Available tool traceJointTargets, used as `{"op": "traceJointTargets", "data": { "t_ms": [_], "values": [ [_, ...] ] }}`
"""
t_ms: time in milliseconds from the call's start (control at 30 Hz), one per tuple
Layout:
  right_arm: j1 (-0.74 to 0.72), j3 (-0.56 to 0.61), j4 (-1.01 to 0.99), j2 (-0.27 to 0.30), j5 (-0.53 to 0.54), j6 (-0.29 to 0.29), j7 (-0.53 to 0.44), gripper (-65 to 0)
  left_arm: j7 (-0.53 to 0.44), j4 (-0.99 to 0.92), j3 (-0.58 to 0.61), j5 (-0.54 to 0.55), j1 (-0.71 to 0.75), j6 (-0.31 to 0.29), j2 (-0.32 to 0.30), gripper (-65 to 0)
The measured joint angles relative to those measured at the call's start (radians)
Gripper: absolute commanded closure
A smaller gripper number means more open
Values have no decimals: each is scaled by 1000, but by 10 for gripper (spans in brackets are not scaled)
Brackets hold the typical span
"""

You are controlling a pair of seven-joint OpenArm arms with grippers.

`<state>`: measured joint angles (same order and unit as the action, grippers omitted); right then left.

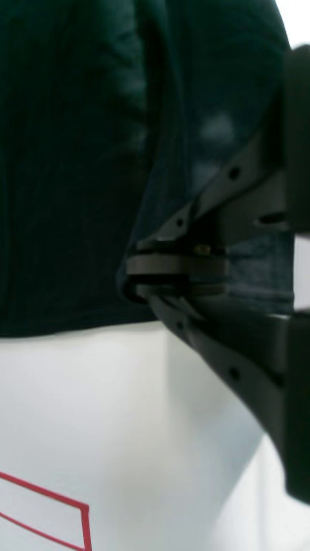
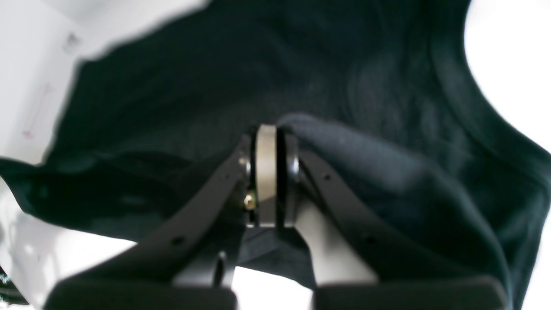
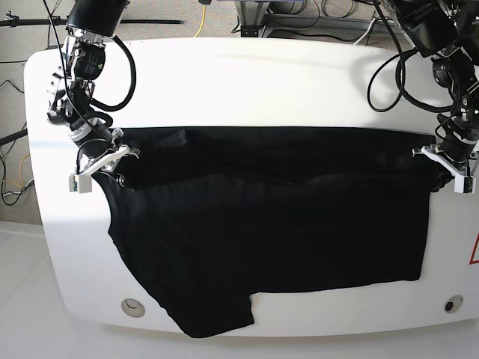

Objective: Fold the T-shirt properly
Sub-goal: 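Lower the grippers and regrasp the shirt edge lower down, then pull the gripped edge back toward the robot, stretching the shirt flat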

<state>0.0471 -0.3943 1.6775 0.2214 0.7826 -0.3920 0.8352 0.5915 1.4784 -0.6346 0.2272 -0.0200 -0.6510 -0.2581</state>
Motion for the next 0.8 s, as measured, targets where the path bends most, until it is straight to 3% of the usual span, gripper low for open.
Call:
{"op": "traceJointTargets", "data": {
  "t_ms": [433,800],
  "values": [
    [-102,18,-134,8,-69,-10,-15,-2,8,-64,16,-26,-68,10,-20,0],
    [-191,19,-257,0,-126,-5,-24,-1,-6,-170,42,-45,-136,51,-39,-17]
  ]
}}
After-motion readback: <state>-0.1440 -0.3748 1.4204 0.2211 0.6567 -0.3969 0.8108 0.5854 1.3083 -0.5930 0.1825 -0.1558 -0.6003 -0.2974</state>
